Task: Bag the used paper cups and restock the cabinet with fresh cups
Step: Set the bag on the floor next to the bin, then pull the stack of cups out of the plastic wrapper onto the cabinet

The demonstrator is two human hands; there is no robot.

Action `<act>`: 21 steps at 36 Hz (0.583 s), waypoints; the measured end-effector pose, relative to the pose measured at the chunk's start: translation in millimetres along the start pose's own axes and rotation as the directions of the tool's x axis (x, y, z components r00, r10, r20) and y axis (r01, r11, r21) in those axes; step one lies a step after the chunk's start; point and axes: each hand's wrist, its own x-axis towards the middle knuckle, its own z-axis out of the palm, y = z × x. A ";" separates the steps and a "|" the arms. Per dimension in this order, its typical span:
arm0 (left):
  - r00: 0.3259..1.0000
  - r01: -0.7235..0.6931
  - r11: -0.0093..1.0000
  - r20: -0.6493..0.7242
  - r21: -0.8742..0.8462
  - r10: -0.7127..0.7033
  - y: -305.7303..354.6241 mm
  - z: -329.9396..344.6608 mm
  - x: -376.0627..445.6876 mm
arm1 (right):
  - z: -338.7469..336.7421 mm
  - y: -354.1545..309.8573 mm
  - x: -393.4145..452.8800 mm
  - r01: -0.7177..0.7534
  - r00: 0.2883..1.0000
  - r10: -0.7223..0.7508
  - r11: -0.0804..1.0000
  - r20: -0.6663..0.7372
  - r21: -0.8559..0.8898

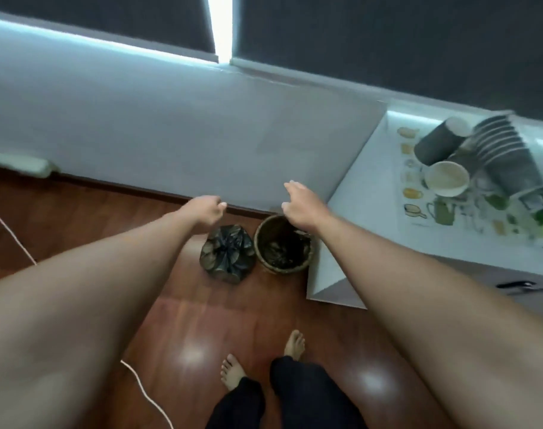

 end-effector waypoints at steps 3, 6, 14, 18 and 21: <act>0.996 -0.051 0.998 -0.071 0.021 0.052 36.8 -30.4 -14.2 | -48.0 11.2 -26.2 -0.004 0.993 -0.002 0.999 -0.115 -0.046; 0.984 -0.112 0.993 -0.134 0.041 0.116 80.1 -50.1 -29.6 | -86.1 29.7 -53.5 -0.019 0.977 0.005 0.998 -0.212 -0.065; 0.945 -0.241 0.965 -0.198 0.107 0.259 195.5 -60.4 -67.3 | -147.2 110.5 -131.3 -0.079 0.933 0.063 0.996 -0.354 -0.031; 0.929 -0.288 0.950 -0.205 0.120 0.307 265.1 -38.1 -90.2 | -165.6 173.7 -177.7 -0.122 0.914 0.099 0.992 -0.393 -0.035; 0.908 -0.329 0.933 -0.222 0.147 0.356 302.2 -21.3 -91.8 | -173.1 212.4 -202.7 -0.139 0.901 0.113 0.990 -0.419 -0.031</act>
